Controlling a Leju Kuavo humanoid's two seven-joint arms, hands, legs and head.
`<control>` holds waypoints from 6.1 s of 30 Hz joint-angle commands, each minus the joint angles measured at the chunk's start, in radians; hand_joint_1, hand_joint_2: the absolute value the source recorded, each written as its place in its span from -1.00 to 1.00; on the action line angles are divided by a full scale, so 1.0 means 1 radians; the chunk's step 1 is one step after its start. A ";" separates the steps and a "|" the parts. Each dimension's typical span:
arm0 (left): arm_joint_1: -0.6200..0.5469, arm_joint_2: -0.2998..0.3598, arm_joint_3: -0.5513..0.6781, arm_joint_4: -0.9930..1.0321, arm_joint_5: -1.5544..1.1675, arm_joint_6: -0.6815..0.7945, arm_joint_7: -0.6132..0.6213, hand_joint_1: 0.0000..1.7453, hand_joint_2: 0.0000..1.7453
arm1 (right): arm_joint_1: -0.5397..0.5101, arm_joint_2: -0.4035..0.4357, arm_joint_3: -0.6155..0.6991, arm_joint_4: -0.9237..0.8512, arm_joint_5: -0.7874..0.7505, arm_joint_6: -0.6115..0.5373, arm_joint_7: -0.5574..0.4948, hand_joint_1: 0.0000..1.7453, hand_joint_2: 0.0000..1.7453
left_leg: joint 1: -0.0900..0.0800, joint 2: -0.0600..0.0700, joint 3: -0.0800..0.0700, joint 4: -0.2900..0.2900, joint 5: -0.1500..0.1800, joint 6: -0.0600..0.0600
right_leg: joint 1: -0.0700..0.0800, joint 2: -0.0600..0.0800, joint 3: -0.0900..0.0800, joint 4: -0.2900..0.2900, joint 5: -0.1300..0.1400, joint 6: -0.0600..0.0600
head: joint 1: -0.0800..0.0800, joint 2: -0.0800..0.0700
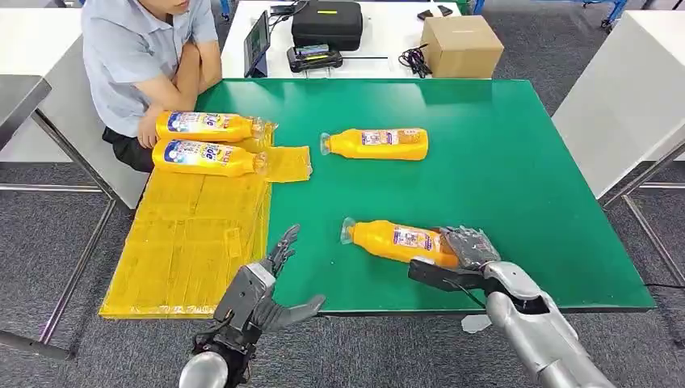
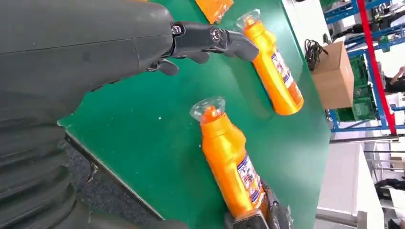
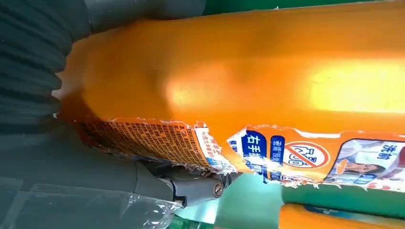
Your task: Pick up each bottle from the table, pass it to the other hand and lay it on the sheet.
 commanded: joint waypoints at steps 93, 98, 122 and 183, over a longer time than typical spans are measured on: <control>-0.296 -0.011 0.044 0.499 0.499 -0.083 -0.402 -1.00 1.00 | -0.083 0.326 0.223 -0.020 -0.624 0.255 -0.293 1.00 1.00 | 0.001 0.002 -0.004 0.000 -0.001 -0.002 | 0.000 0.002 -0.004 0.002 -0.001 -0.002 | 0.001 0.000; -0.279 -0.011 0.041 0.432 0.514 -0.088 -0.405 1.00 1.00 | -0.086 0.327 0.230 0.007 -0.629 0.245 -0.294 1.00 1.00 | 0.001 0.003 -0.005 0.002 -0.002 -0.002 | 0.000 0.003 -0.005 0.003 -0.002 -0.003 | 0.001 0.000; -0.304 -0.011 0.063 0.546 0.399 0.031 -0.365 -1.00 1.00 | -0.060 0.322 0.225 -0.032 -0.623 0.236 -0.293 1.00 1.00 | 0.000 0.001 -0.006 -0.001 0.000 -0.001 | -0.001 0.000 -0.006 0.001 0.000 -0.001 | 0.001 0.000; -0.313 -0.011 0.149 0.629 0.645 0.045 -0.330 1.00 1.00 | -0.044 0.323 0.187 -0.047 -0.615 0.238 -0.303 1.00 1.00 | 0.001 0.003 -0.004 0.000 -0.001 -0.002 | 0.000 0.003 -0.004 0.001 -0.001 -0.003 | 0.001 0.000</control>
